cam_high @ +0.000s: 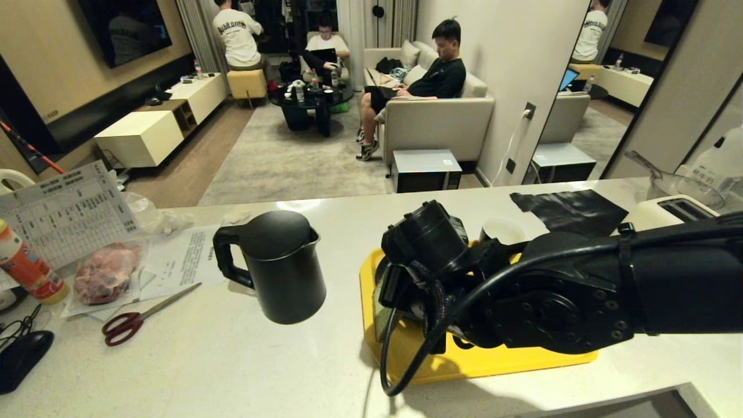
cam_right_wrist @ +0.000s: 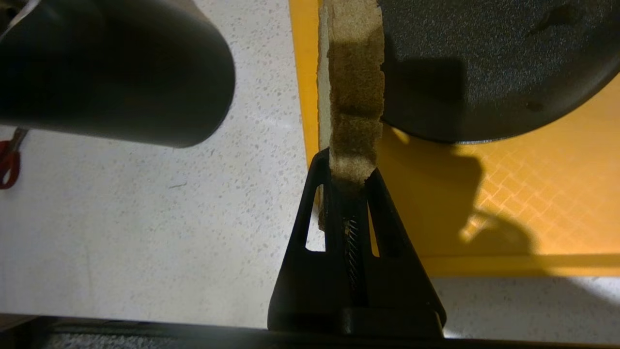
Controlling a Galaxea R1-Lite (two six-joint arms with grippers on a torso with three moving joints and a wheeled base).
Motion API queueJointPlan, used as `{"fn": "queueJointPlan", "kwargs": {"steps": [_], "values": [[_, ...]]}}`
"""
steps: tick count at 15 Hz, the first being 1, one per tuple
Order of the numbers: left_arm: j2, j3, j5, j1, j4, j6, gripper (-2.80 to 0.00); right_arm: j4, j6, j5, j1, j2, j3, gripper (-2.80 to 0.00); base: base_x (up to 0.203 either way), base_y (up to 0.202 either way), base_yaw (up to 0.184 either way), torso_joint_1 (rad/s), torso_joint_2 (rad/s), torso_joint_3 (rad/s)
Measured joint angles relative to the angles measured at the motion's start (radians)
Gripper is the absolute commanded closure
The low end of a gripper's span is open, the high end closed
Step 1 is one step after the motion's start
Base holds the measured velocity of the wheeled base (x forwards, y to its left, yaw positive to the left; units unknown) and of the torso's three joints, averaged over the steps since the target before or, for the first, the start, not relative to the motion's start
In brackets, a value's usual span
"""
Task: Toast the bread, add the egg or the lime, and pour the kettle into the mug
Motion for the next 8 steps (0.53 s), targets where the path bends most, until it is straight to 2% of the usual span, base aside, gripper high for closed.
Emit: {"fn": "queueJointPlan", "kwargs": {"steps": [8], "values": [[0.000,0.000,-0.001,0.000,0.000,-0.003,0.00,-0.016,-0.065,0.014,-0.089,0.088,-0.112,0.00,0.000,0.000,0.000,0.000,0.00,0.000]]}}
